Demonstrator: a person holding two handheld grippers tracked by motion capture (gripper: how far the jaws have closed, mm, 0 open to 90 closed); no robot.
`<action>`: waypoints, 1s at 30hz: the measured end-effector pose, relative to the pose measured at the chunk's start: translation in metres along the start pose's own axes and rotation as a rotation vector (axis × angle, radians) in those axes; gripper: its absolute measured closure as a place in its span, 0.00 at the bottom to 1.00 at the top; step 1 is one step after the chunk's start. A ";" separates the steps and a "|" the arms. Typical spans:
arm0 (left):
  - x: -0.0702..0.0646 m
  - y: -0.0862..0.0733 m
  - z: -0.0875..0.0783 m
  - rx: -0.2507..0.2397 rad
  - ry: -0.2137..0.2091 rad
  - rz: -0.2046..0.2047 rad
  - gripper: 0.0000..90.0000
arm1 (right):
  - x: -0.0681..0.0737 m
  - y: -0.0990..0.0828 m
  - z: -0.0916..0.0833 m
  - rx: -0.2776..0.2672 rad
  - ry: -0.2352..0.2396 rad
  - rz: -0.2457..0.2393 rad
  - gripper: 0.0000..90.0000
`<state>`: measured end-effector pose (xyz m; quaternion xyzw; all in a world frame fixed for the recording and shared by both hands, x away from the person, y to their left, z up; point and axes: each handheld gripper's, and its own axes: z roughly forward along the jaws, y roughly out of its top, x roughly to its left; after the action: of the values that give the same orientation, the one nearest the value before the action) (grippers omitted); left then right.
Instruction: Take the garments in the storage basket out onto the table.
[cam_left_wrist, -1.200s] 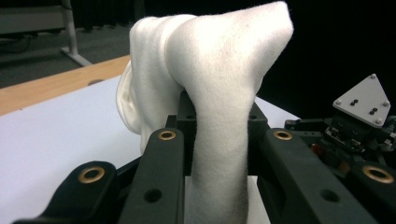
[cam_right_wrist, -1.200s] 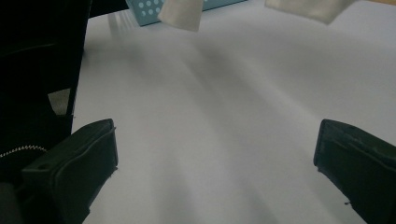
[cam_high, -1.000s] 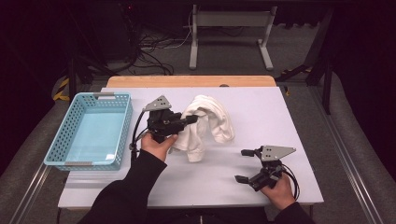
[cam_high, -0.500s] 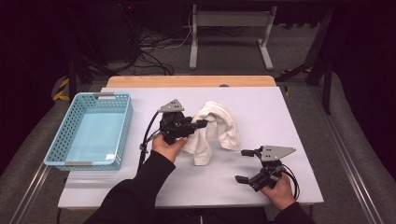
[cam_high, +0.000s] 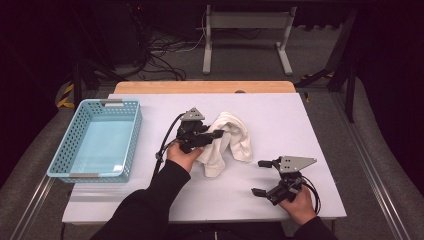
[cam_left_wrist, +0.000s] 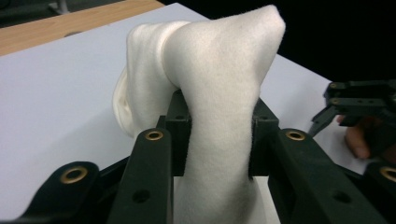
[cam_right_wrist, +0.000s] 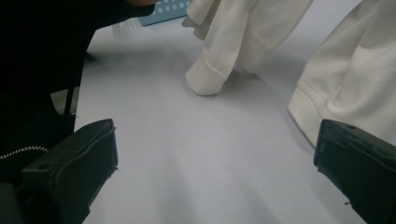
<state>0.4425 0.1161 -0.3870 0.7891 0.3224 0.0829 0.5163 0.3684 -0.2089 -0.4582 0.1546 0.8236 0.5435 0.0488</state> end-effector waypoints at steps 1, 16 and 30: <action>0.002 0.000 0.001 0.006 0.011 0.004 0.74 | 0.000 0.000 0.000 0.000 0.001 0.000 0.00; 0.009 -0.001 0.005 0.070 0.194 0.066 0.20 | 0.000 0.000 -0.001 -0.009 0.009 -0.001 0.00; 0.006 0.004 -0.017 0.011 0.134 0.089 0.14 | 0.000 0.000 -0.001 -0.010 0.009 0.001 0.00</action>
<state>0.4404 0.1318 -0.3772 0.7983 0.3210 0.1566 0.4849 0.3683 -0.2102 -0.4576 0.1526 0.8211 0.5481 0.0455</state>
